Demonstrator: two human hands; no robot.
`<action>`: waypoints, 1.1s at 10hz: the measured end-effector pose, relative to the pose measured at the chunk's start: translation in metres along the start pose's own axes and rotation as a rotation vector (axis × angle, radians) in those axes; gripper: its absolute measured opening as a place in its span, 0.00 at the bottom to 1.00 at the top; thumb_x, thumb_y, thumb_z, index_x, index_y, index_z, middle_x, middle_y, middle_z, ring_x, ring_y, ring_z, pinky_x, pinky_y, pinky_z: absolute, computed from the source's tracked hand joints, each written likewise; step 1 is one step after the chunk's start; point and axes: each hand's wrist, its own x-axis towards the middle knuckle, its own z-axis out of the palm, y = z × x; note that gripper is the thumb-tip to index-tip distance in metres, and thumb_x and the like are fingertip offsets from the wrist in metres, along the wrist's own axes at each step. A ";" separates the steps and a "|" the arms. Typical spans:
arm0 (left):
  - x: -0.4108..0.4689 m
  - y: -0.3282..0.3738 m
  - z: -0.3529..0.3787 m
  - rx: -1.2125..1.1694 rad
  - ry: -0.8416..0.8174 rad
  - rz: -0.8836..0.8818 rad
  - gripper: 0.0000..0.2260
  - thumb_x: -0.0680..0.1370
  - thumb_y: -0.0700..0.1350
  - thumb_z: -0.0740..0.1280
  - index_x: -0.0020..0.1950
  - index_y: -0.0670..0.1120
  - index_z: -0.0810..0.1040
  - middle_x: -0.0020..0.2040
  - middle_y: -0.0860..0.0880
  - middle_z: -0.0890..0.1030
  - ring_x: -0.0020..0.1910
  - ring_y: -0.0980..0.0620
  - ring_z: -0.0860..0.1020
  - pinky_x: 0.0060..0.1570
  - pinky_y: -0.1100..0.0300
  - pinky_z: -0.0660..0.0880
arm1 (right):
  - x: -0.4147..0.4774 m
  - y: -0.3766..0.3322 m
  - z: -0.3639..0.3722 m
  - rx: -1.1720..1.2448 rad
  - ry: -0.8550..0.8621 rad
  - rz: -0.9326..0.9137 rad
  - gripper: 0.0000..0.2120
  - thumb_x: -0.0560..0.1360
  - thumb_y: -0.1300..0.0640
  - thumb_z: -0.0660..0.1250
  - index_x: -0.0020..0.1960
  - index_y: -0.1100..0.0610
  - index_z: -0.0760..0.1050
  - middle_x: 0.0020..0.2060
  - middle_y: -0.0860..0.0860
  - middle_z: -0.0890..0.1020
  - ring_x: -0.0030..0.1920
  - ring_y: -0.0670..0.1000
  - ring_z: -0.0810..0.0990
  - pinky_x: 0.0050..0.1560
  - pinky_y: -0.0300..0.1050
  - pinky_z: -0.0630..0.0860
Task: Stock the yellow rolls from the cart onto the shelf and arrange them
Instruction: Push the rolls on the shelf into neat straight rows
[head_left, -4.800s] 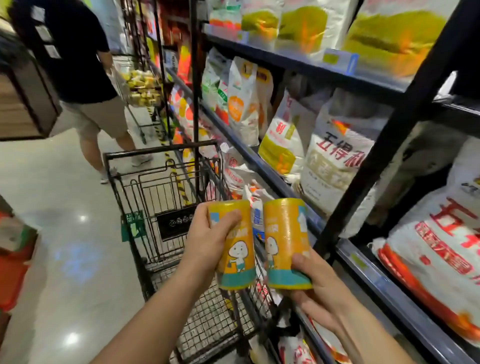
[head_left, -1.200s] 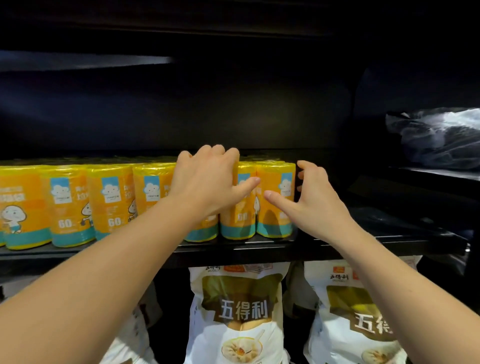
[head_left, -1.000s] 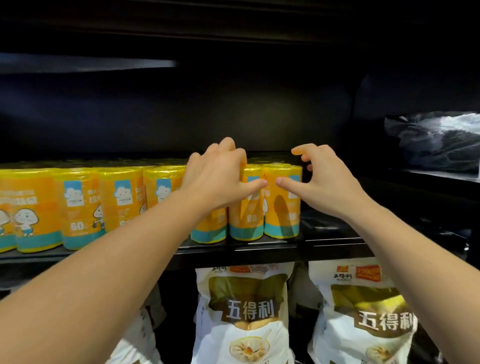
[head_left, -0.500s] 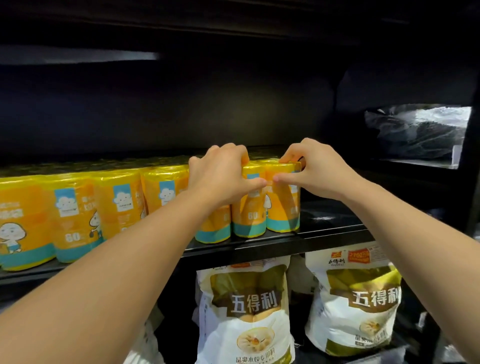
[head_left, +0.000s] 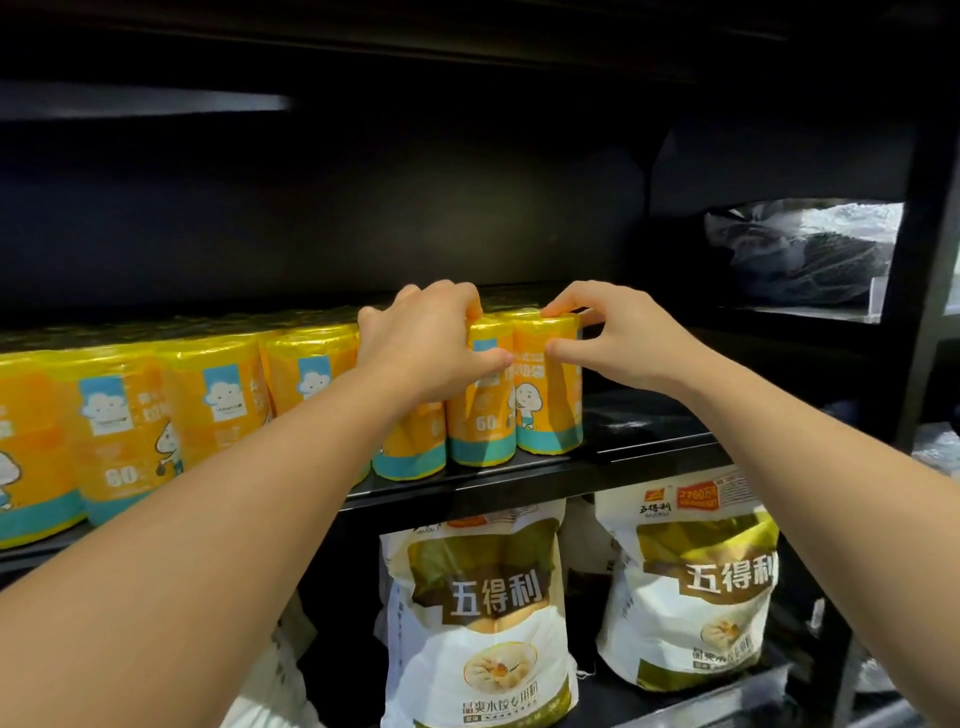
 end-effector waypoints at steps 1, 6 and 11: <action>0.000 0.002 -0.001 0.015 -0.010 -0.006 0.24 0.73 0.67 0.67 0.62 0.55 0.72 0.59 0.54 0.76 0.62 0.49 0.72 0.60 0.43 0.69 | 0.002 0.002 0.006 -0.030 0.052 -0.004 0.19 0.71 0.41 0.73 0.57 0.48 0.75 0.55 0.46 0.79 0.53 0.47 0.78 0.46 0.40 0.77; -0.004 0.006 -0.008 0.044 -0.062 -0.012 0.25 0.73 0.66 0.67 0.65 0.55 0.71 0.64 0.53 0.75 0.63 0.49 0.72 0.58 0.46 0.68 | 0.006 0.025 0.004 0.094 -0.058 -0.102 0.22 0.73 0.47 0.73 0.65 0.47 0.72 0.59 0.43 0.77 0.59 0.45 0.76 0.50 0.37 0.76; -0.003 0.007 -0.008 0.055 -0.074 -0.015 0.24 0.74 0.65 0.67 0.65 0.55 0.70 0.64 0.53 0.75 0.64 0.49 0.72 0.60 0.44 0.68 | 0.008 0.021 -0.007 0.068 -0.210 -0.164 0.24 0.78 0.54 0.68 0.73 0.48 0.67 0.70 0.45 0.72 0.67 0.46 0.71 0.62 0.43 0.73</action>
